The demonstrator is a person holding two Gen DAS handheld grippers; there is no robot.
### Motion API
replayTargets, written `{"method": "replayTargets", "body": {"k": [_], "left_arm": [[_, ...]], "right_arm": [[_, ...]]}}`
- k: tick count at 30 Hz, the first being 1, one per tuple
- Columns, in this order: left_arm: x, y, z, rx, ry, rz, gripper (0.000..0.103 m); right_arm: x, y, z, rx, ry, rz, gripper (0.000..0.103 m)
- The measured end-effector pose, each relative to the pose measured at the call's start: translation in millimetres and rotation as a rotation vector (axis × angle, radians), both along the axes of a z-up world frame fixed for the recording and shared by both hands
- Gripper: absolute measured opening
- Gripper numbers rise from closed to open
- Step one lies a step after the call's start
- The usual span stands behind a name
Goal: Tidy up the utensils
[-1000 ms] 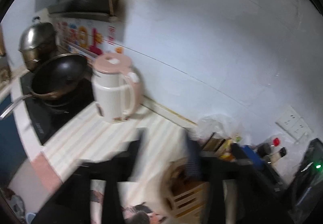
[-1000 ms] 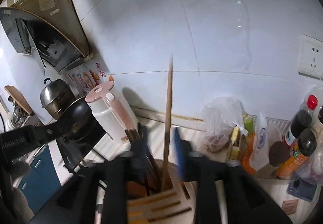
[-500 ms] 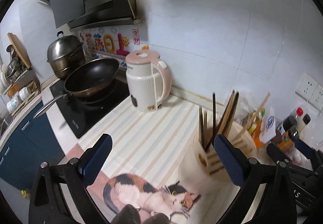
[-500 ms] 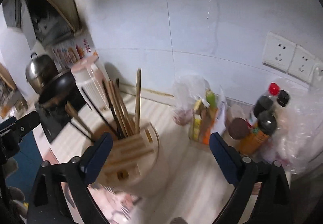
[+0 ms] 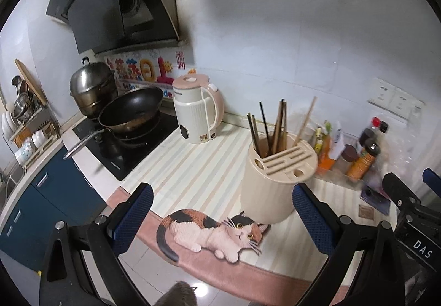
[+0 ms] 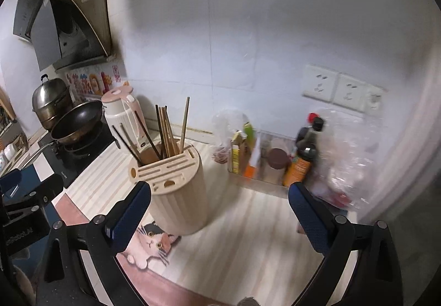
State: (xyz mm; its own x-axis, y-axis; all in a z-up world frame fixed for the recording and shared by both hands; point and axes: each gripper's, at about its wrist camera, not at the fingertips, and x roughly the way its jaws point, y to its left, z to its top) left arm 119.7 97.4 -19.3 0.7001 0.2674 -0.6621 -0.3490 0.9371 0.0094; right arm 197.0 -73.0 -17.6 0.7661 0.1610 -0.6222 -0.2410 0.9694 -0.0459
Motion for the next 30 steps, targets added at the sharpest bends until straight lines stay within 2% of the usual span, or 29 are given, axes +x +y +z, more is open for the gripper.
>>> {"method": "replayTargets", "body": {"k": [11,18,24,30], "left_arm": [[-110.1,-11.5,44.9,0.001,-0.077,-0.102,0.103],[-153.4,-15.8,57.2,-0.001,-0.082,-0.150,0.103],[-160.2,-18.3,60.9,-0.021,-0.064,-0.147,0.103],[-163.0,-20.7,63.6,-0.026,-0.045,-0.123,0.103]], "right_arm": [[-155.8,-24.7,59.1,0.004,-0.098,-0.107,0.103],[-231.8,-28.0,83.8,0.013,-0.136,-0.148,0.103],[-260.6,-36.3,94.8,0.031,-0.129,-0.167,0.103],[-255.3,-39.1,97.1,0.028,-0.121,-0.166,0.103]]}}
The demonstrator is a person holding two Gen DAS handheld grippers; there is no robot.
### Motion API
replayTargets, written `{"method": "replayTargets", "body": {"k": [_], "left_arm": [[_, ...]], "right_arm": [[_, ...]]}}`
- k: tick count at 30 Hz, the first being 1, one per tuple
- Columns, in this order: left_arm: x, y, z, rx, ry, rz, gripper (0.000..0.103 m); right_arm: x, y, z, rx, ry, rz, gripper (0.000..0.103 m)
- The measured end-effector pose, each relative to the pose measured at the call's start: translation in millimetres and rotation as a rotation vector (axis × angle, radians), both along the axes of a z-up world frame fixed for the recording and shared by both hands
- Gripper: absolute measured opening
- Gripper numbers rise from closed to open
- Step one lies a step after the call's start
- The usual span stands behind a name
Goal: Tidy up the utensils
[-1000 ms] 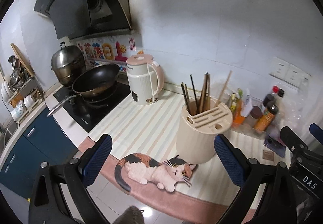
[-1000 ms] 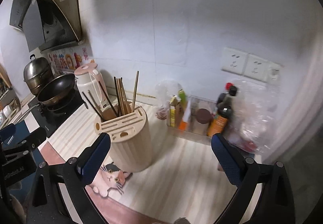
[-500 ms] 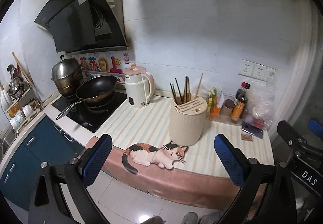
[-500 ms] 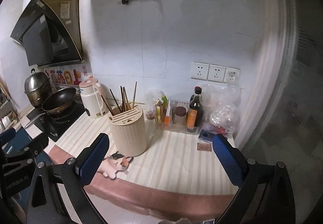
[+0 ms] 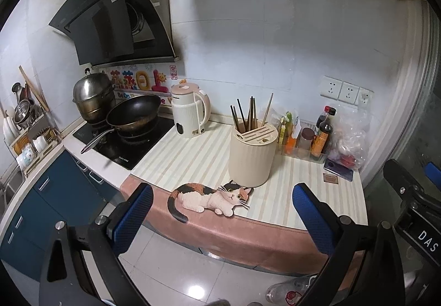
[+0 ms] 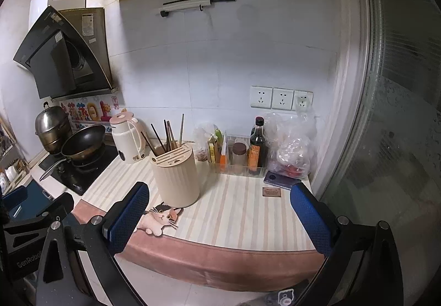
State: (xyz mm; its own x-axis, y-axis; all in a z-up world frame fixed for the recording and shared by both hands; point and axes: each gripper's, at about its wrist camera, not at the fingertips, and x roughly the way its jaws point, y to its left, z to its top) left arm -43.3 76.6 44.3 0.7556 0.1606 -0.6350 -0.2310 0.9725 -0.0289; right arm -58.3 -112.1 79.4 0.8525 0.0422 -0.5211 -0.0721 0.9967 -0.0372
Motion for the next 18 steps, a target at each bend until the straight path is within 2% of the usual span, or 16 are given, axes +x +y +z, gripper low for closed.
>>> {"method": "replayTargets", "body": {"k": [18], "left_arm": [[10.0,-3.2,-3.4,0.012,0.024,0.020,0.103]], "right_arm": [[36.9,-1.0,0.0,-0.032,0.042,0.043,0.103]]}}
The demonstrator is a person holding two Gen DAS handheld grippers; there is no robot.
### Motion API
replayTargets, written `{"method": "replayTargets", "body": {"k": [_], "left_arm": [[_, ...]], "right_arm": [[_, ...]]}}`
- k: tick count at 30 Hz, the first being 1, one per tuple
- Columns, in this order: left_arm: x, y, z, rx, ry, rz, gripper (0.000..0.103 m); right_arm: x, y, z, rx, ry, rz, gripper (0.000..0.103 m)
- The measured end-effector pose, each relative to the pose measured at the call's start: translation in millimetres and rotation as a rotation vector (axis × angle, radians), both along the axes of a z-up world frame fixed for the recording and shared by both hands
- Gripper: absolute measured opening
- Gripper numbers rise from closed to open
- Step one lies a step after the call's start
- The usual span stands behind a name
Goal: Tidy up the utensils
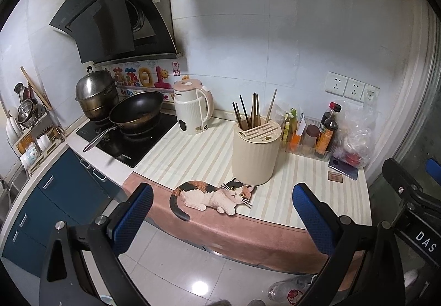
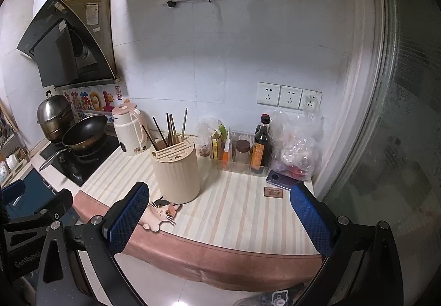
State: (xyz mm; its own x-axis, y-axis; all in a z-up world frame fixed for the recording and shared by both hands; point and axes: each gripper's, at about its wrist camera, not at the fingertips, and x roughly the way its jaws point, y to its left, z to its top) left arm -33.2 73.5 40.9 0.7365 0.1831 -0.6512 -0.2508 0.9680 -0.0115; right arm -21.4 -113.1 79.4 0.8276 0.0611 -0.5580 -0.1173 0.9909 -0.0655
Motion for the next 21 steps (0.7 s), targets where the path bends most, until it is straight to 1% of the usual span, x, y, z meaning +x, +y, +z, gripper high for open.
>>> {"method": "replayTargets", "body": {"k": [21], "left_arm": [[-5.7,3.6,-4.3,0.004,0.010,0.021,0.103]], "right_arm": [[0.0,-1.2,-6.9,-0.022,0.015,0.007,0.103]]}}
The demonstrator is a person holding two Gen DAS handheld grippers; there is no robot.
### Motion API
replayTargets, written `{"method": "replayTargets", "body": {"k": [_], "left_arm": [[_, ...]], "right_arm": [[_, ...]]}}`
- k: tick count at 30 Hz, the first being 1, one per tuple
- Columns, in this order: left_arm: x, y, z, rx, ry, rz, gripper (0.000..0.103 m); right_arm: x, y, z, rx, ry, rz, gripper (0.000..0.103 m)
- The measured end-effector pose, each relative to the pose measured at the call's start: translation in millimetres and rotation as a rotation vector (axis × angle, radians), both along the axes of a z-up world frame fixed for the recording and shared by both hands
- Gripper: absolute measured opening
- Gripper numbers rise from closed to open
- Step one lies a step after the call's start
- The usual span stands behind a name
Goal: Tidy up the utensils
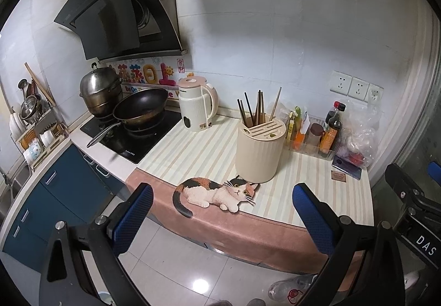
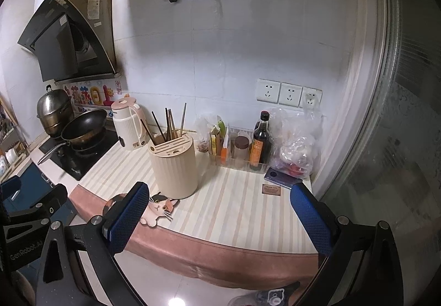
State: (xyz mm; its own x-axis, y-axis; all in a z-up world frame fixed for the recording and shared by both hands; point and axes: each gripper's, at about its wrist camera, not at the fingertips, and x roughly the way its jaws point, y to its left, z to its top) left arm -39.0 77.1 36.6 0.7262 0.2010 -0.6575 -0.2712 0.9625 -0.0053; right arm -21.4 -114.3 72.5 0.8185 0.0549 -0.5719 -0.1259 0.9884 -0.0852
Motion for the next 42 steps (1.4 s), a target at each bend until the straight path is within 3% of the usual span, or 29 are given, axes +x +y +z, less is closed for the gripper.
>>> {"method": "replayTargets", "body": {"k": [42], "left_arm": [[7.5,8.4,5.2,-0.001,-0.009,0.012,0.103]], "right_arm": [[2.8,9.0,-5.8,0.001,0.005,0.004,0.103]]}}
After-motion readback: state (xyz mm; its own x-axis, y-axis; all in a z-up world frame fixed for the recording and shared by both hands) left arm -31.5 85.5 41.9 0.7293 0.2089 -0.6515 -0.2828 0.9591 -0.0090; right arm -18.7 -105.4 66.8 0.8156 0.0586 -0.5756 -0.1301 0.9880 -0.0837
